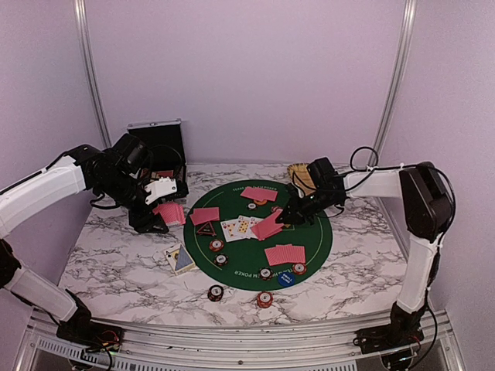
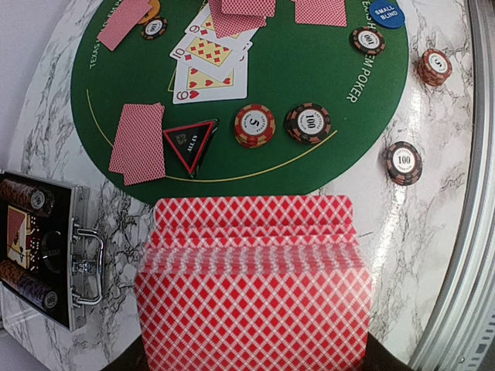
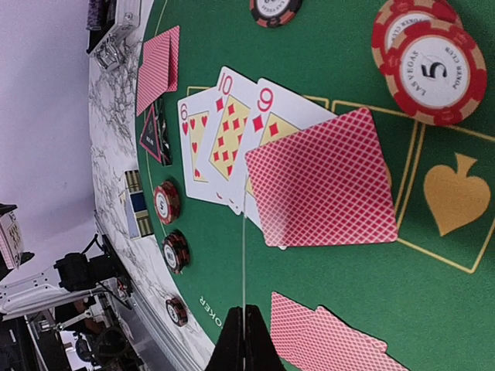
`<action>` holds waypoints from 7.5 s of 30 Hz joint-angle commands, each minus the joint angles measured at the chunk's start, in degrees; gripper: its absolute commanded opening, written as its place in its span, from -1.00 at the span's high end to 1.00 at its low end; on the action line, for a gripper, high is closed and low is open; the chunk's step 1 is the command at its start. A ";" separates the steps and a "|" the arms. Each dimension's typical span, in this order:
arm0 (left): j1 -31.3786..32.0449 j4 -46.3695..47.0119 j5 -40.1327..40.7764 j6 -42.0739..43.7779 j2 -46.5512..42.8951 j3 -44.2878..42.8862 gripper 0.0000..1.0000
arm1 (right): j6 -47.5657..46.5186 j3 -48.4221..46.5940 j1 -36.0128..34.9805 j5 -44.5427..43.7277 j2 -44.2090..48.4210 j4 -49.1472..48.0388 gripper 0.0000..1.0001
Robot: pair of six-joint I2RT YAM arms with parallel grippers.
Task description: Distribute texas hold em gaming equipment
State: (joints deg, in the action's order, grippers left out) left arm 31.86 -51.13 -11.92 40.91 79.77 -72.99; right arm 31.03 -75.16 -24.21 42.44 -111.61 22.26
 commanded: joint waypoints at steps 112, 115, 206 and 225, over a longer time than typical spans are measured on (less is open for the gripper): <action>-14.96 38.93 14.52 -24.28 11.37 23.28 1.00 | 1.72 5.98 0.21 -45.40 24.08 9.86 -0.95; -14.96 38.91 13.58 -26.42 12.08 23.83 1.00 | 2.09 5.91 0.22 -45.27 23.73 10.07 -0.95; -23.74 46.45 8.15 -38.45 7.50 19.73 -0.98 | -9.47 32.58 1.31 -78.77 45.25 -20.46 -0.98; -30.91 100.89 9.41 -37.75 -2.34 49.91 -0.98 | -27.89 66.27 3.55 -94.61 52.24 -78.10 -0.98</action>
State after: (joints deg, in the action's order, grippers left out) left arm 1.08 35.68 -2.24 3.18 77.87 -25.61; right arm 10.11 -10.35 -21.47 -49.28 -58.83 -38.30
